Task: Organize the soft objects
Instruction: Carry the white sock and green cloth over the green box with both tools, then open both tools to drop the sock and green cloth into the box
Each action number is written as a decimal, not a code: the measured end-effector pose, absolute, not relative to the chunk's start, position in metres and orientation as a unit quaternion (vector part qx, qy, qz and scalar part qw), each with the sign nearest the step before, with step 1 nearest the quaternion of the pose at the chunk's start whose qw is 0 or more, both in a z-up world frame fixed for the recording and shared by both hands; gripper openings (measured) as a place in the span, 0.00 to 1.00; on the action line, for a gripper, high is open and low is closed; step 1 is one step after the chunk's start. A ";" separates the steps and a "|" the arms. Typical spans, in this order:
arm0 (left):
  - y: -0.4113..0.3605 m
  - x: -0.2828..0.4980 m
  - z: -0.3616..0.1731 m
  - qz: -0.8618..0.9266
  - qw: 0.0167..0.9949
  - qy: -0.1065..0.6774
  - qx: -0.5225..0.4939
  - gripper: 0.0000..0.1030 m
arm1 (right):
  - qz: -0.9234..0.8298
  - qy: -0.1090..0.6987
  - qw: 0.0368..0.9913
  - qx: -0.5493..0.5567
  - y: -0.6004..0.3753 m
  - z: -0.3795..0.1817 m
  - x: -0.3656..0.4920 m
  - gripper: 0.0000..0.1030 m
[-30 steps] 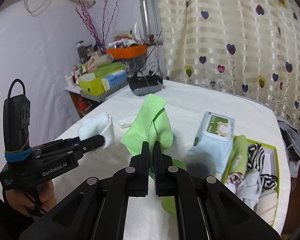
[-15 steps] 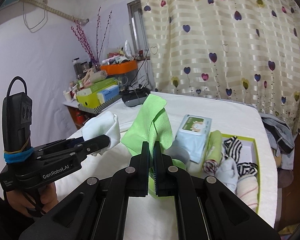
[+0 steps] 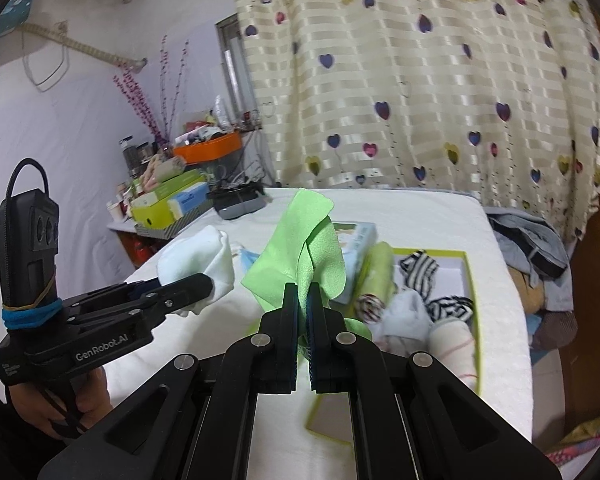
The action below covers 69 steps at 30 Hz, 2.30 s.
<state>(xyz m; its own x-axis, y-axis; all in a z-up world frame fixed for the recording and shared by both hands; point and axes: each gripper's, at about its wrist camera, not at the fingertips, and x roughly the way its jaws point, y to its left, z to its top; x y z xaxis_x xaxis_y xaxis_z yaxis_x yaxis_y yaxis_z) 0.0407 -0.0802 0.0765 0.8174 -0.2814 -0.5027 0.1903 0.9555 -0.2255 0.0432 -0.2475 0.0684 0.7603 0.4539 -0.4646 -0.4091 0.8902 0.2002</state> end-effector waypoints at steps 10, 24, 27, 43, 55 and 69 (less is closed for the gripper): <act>-0.110 0.049 0.069 -0.159 0.942 0.286 -0.072 0.27 | 0.187 0.263 0.944 0.071 -0.289 0.060 0.048 0.04; -0.144 0.061 0.040 -0.204 0.919 0.330 -0.067 0.27 | 0.163 0.309 0.933 0.091 -0.312 0.023 0.053 0.04; -0.146 0.064 0.035 -0.205 0.916 0.338 -0.068 0.27 | 0.159 0.325 0.928 0.092 -0.315 0.012 0.056 0.04; -0.173 0.077 0.008 -0.231 0.894 0.380 -0.051 0.27 | 0.152 0.398 0.902 0.062 -0.321 -0.028 0.063 0.04; -0.188 0.084 -0.009 -0.240 0.877 0.414 -0.036 0.37 | 0.141 0.357 0.922 0.059 -0.328 -0.012 0.057 0.46; -0.169 0.064 0.014 -0.236 0.893 0.382 -0.042 0.41 | 0.136 0.348 0.926 0.060 -0.321 -0.003 0.049 0.46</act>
